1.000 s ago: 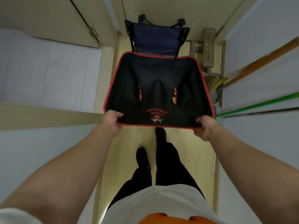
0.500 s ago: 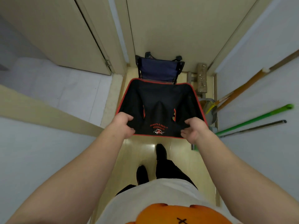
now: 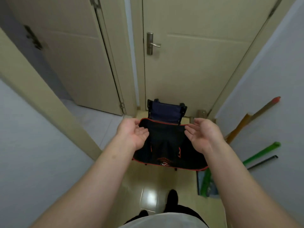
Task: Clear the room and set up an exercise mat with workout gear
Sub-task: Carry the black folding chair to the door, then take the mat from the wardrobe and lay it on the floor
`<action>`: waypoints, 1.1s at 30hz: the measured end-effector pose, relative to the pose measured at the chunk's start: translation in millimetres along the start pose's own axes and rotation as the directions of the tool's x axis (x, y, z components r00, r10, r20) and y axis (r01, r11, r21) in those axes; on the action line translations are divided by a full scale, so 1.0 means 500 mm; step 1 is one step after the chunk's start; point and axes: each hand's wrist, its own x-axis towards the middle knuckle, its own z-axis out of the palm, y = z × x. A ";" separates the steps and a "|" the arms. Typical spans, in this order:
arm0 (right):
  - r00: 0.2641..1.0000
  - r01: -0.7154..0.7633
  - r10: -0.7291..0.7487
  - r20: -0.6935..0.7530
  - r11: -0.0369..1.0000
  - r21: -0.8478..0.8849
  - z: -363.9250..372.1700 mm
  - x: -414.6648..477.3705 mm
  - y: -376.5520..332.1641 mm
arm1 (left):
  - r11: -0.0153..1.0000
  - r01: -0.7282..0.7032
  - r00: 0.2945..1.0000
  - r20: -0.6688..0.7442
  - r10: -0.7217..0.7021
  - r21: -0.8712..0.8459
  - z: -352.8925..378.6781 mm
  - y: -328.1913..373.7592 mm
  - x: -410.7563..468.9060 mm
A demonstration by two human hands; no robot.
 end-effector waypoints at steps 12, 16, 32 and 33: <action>0.915 0.012 0.042 0.402 0.991 -0.133 0.022 -0.196 -0.002 | 0.895 -0.256 0.966 -0.120 0.228 -0.365 -0.109 -0.089 -0.210; 0.845 -0.051 0.186 0.501 0.961 -0.270 -0.012 -0.258 0.039 | 0.785 -0.379 0.921 -0.283 0.267 -0.490 -0.172 -0.187 -0.294; 0.327 0.153 0.694 0.641 0.631 -0.761 -0.199 -0.802 0.426 | 0.121 -0.834 0.552 -0.800 0.236 -0.539 -0.570 -0.636 -0.837; 0.294 0.172 0.716 0.633 0.612 -0.772 -0.222 -0.840 0.453 | 0.085 -0.849 0.527 -0.822 0.214 -0.522 -0.594 -0.668 -0.871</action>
